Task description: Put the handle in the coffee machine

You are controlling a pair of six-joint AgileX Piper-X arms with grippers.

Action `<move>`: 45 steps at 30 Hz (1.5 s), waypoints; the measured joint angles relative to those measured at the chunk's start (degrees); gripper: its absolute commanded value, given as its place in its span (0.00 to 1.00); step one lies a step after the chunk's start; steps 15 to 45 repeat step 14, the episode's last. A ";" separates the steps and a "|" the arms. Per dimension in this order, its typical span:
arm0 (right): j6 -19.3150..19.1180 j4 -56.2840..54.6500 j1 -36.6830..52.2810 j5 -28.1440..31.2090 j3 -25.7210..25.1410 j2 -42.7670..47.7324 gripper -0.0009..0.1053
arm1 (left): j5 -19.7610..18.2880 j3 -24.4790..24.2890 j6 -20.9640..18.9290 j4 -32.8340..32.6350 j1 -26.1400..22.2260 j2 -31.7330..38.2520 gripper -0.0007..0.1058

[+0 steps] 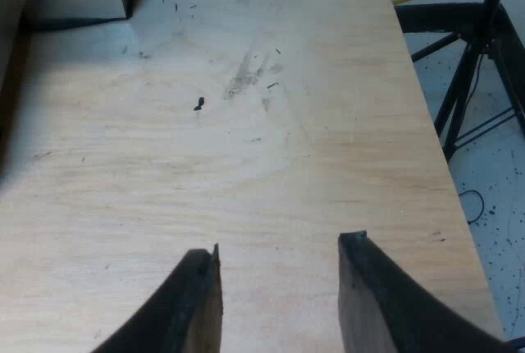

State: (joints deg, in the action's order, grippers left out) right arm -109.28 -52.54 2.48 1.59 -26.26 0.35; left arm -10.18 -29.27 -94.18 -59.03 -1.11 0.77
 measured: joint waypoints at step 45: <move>0.00 0.00 0.00 0.00 0.00 0.00 0.36 | 0.00 0.04 0.67 0.45 0.00 0.00 0.53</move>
